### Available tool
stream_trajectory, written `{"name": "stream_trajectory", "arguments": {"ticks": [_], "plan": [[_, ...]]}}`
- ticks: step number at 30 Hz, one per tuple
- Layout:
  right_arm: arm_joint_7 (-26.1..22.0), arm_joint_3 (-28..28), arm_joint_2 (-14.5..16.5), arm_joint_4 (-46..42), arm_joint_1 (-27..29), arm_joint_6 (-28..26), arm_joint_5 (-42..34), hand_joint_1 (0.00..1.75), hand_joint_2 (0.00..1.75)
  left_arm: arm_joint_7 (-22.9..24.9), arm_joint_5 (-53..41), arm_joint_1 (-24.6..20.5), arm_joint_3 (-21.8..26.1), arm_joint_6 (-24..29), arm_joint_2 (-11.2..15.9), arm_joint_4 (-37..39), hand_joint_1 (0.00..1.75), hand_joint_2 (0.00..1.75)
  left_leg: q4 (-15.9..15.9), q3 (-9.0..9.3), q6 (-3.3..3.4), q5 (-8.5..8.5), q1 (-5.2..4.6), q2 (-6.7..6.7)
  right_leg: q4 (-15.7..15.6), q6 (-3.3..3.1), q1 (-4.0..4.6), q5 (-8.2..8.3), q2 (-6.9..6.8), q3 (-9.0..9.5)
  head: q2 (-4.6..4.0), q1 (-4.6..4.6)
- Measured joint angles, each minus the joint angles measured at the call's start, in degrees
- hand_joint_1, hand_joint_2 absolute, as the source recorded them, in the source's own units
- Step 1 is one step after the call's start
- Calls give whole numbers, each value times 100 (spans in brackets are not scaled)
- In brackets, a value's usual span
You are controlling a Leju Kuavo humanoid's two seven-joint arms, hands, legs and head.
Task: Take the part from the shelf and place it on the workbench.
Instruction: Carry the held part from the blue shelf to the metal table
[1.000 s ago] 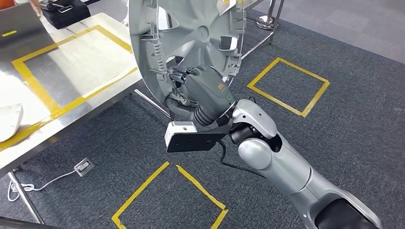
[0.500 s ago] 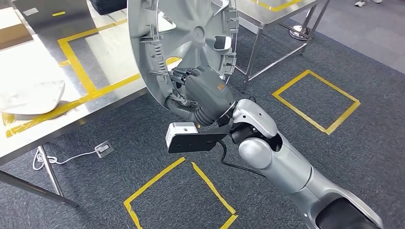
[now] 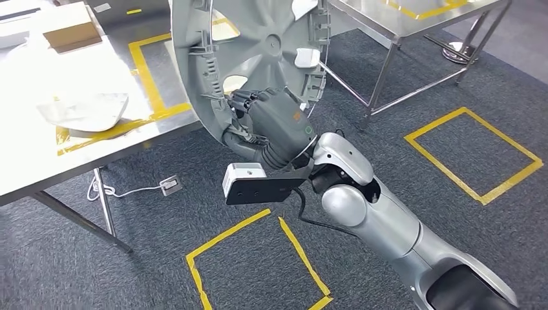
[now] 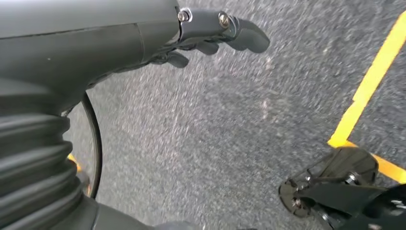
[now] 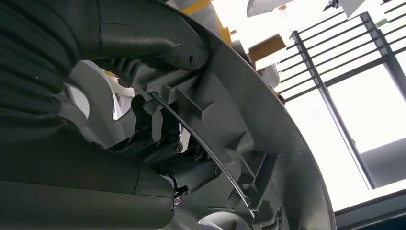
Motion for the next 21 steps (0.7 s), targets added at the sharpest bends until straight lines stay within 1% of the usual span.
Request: {"name": "stream_trajectory", "arguments": {"ticks": [1, 2, 3, 4, 6, 7, 8, 9, 10, 11, 12, 13, 14, 15, 16, 17, 18, 19, 20, 21], "plan": [[-14, 0, -7, 1, 3, -17, -14, 175, 175, 0, -4, -4, 0, 0, 4, -1, 0, 175, -405, 234, 17, 120, -14, 120, 18, 17, 5, -13, -63, -1, 0, 0], [-31, -1, -15, 1, 4, -35, -26, 175, 175, -1, -9, -10, 0, 0, 7, -3, 0, 175, -752, 433, 60, 212, -31, 223, 43, 41, 20, -31, -117, -9, 0, 2], [-49, -1, -22, 1, 6, -50, -35, 175, 175, -2, -13, -15, 0, 0, 8, -4, 0, 175, -985, 559, 108, 256, -49, 293, 64, 67, 38, -46, -164, -15, 0, 5], [-63, 0, -28, 1, 9, -65, -37, 175, 175, -2, -16, -16, 0, 0, 7, -5, 0, 175, -1076, 598, 158, 251, -68, 321, 75, 93, 56, -55, -210, -19, 0, 9], [-64, 2, -33, 0, 17, -89, -37, 175, 175, -1, -22, -6, 0, 0, 6, -3, 0, 175, -1078, 580, 244, 277, -72, 195, 74, 147, 66, -64, -283, -13, 0, 13], [-55, 2, -33, -1, 22, -99, -36, 175, 175, 0, -25, -1, 0, 0, 6, -2, 0, 175, -1085, 571, 277, 290, -62, 140, 100, 184, 52, -96, -230, -21, 0, 15], [-50, 2, -35, -1, 28, -110, -36, 175, 175, 1, -26, -2, 1, 1, 9, -3, 0, 175, -1094, 565, 310, 306, -46, 85, 208, 222, 34, -180, -112, -65, 0, 19], [-50, 2, -41, -2, 35, -119, -34, 175, 175, 1, -27, -10, 1, 1, 11, -4, 0, 175, -1103, 558, 338, 323, -27, 31, 429, 259, 14, -320, 40, -163, 0, 22], [-51, 2, -50, -2, 45, -124, -33, 175, 175, 0, -27, -19, 2, 2, 12, -5, 0, 175, -1103, 543, 356, 332, -21, -27, 771, 287, -1, -504, 191, -318, 0, 27], [-54, 2, -61, -2, 59, -129, -31, 175, 175, -1, -27, -26, 2, 2, 13, -6, 0, 175, -1103, 528, 370, 342, -18, -87, 1171, 304, -9, -687, 270, -505, 0, 30], [-54, 2, -73, -2, 78, -130, -31, 175, 175, -1, -27, -26, 2, 2, 10, -5, 0, 175, -1102, 514, 375, 351, -18, -157, 1514, 313, -13, -805, 298, -675, 0, 31], [-51, 2, -80, -2, 102, -131, -30, 175, 175, -1, -27, -21, 2, 2, 9, -4, 0, 175, -1101, 504, 373, 360, -18, -231, 1697, 313, -15, -825, 307, -771, 0, 32], [-44, 2, -85, -2, 124, -131, -28, 175, 175, 0, -28, -15, 2, 2, 8, -3, 0, 175, -1100, 497, 364, 371, -17, -306, 1642, 304, -19, -728, 315, -751, 0, 32], [-33, 2, -87, -2, 140, -133, -21, 175, 175, 0, -31, -11, 2, -1, 8, -2, 0, 175, -1098, 494, 351, 382, -14, -384, 1366, 289, -24, -545, 341, -620, 0, 32], [-20, 2, -87, -3, 147, -136, -6, 175, 175, 0, -35, -11, 2, -6, 7, -2, 0, 175, -1097, 492, 334, 393, -11, -458, 947, 267, -30, -338, 413, -412, 0, 32], [-3, 2, -87, -4, 152, -140, 16, 175, 175, 0, -39, -14, 2, -14, 5, -2, 0, 175, -1096, 483, 308, 408, -12, -525, 549, 247, -30, -197, 521, -216, 0, 30], [10, 1, -87, -7, 155, -144, 45, 175, 175, 1, -45, -17, 2, -21, 4, -3, 0, 175, -1096, 466, 276, 427, -10, -585, 261, 227, -27, -113, 605, -81, 0, 30], [22, 1, -87, -15, 162, -146, 73, 175, 175, 1, -52, -17, 2, -28, 4, -3, 0, 175, -1103, 446, 238, 448, -3, -637, 110, 209, -17, -91, 660, -18, 0, 28], [33, 0, -87, -21, 176, -148, 97, 175, 175, 3, -62, -10, 2, -32, 3, -3, 0, 175, -1120, 427, 193, 474, 5, -685, 81, 189, 0, -103, 659, -17, 0, 28], [38, 0, -86, -30, 189, -148, 115, 175, 175, 8, -70, -1, 3, -34, 4, -2, 0, 175, -1141, 413, 149, 499, 14, -734, 65, 155, 1, -79, 604, -17, 0, 28]]}}
